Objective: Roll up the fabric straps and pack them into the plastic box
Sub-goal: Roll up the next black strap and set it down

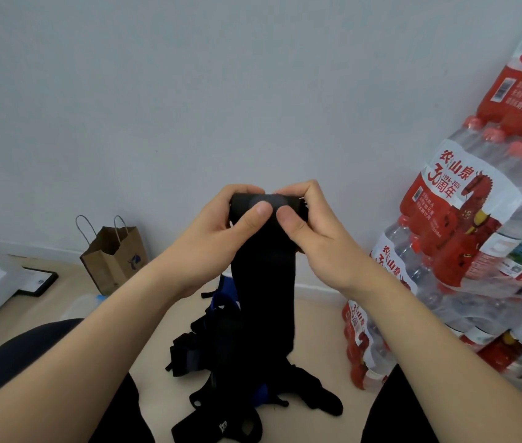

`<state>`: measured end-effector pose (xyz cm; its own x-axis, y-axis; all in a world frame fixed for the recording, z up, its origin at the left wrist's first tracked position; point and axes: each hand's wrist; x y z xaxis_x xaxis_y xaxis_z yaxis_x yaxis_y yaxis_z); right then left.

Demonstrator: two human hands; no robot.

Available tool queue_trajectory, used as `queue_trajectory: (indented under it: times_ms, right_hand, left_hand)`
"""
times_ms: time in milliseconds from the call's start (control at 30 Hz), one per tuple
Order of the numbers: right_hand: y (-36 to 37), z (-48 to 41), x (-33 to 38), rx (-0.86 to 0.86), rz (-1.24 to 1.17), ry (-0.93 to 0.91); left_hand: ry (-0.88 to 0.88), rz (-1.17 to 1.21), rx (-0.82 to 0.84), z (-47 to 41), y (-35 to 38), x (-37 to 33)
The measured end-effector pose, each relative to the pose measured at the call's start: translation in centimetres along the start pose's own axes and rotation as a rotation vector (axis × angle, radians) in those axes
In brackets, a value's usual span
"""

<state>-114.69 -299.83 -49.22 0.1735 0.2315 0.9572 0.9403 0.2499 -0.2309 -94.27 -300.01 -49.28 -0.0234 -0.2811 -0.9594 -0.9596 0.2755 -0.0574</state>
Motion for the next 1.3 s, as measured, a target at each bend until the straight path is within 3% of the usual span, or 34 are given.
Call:
queue_trajectory:
  times_ms: [133,233,333,433,533,700,867,1033,1300]
  right_hand:
    - [0.5,-0.3,-0.1,0.010,-0.224,0.154]
    - [0.6,-0.5,-0.3,-0.088,-0.035,0.175]
    - [0.2,-0.3,-0.8,-0.056,0.097,0.076]
    - [0.2,-0.1,-0.9,-0.031,0.038,-0.004]
    - [0.6,0.0,-1.0,-0.036,0.043,-0.030]
    - [1.2,0.1,-0.2,-0.065,-0.203,0.157]
    - [1.3,-0.1,-0.4,-0.091,-0.114,0.212]
    - [1.1,-0.1,-0.8,-0.086,0.101,0.172]
    - [2.1,0.0,-0.7,-0.132,-0.138,0.252]
  left_hand:
    - [0.027,-0.002,-0.022,0.0,-0.5,0.3]
    - [0.061,-0.037,0.084,0.3,-0.7,0.2]
    - [0.049,-0.011,0.160,0.3,-1.0,0.4]
    - [-0.020,0.084,0.081,0.3,-1.0,-0.1]
    - [-0.022,0.015,0.089,0.1,-1.0,-0.4]
    - [0.085,-0.097,-0.012,0.1,-1.1,-0.3]
    - [0.126,-0.113,0.084,0.3,-0.9,-0.1]
    - [0.239,-0.375,0.089,0.5,-0.9,0.0]
    - [0.006,-0.062,0.032,0.2,-0.8,-0.1]
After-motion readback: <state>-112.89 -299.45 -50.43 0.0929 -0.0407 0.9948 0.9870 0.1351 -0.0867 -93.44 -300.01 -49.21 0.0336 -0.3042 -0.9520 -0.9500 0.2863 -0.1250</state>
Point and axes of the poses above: each hand's wrist, its own z-axis away from the middle knuckle, its own y-axis out of the palm, x = y × z, and after that the axes turned 6 degrees about y, right-handed
